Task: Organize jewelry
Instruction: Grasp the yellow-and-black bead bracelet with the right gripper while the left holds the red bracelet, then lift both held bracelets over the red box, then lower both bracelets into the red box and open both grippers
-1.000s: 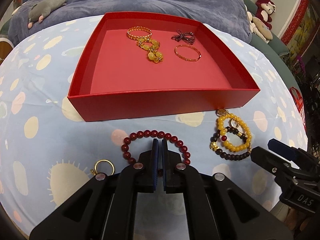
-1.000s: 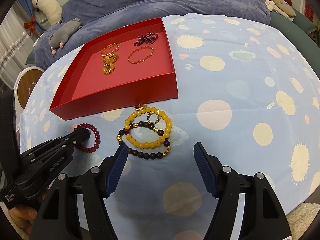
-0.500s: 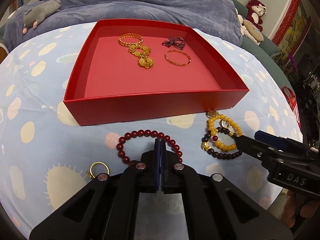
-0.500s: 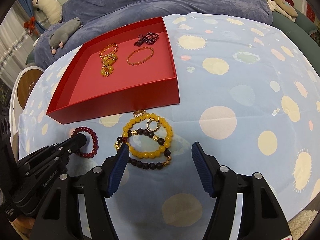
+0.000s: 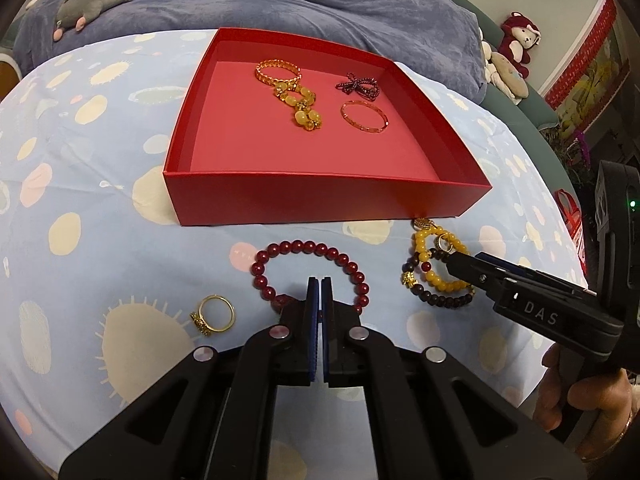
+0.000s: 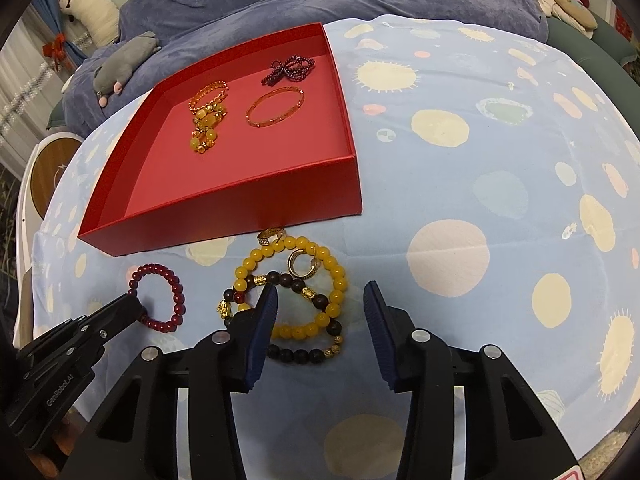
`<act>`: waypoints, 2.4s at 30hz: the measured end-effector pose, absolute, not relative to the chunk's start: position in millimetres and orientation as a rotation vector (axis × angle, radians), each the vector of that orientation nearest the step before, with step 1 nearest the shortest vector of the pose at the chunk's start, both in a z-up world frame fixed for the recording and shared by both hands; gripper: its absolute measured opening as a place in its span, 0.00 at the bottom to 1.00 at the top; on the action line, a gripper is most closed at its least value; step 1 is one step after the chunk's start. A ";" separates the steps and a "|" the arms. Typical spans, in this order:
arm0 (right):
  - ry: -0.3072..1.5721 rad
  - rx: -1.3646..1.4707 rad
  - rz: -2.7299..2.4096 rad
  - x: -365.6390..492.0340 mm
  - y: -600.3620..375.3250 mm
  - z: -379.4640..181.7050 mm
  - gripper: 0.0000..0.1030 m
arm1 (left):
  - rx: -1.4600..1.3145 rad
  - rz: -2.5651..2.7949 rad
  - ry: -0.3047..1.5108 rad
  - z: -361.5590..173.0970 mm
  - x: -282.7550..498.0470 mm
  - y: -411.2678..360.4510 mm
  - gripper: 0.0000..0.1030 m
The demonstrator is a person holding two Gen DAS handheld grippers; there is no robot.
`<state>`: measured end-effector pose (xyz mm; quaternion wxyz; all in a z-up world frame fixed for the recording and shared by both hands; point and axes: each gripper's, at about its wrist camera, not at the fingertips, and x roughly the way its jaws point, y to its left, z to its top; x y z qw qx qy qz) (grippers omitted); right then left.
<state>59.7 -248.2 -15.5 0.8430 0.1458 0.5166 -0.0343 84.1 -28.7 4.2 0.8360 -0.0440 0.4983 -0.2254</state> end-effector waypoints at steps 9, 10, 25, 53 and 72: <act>1.078 0.308 -0.075 57.4 -251.9 -16.6 0.10 | -0.054 -0.429 1.021 6.1 88.5 -28.6 0.44; 1.074 0.309 -0.076 56.5 -252.0 -15.6 0.08 | -0.046 -0.425 1.022 4.5 90.5 -29.2 0.44; 1.049 0.375 -0.061 35.4 -259.1 2.3 0.07 | 0.039 -0.424 0.986 -7.5 95.8 -35.5 0.07; 0.876 0.322 0.043 32.0 -253.8 107.2 0.07 | 0.014 -0.607 0.840 138.3 77.5 -54.5 0.07; 1.058 0.393 0.112 175.2 -233.1 18.1 0.07 | -0.039 -0.514 0.939 58.2 207.3 -62.0 0.07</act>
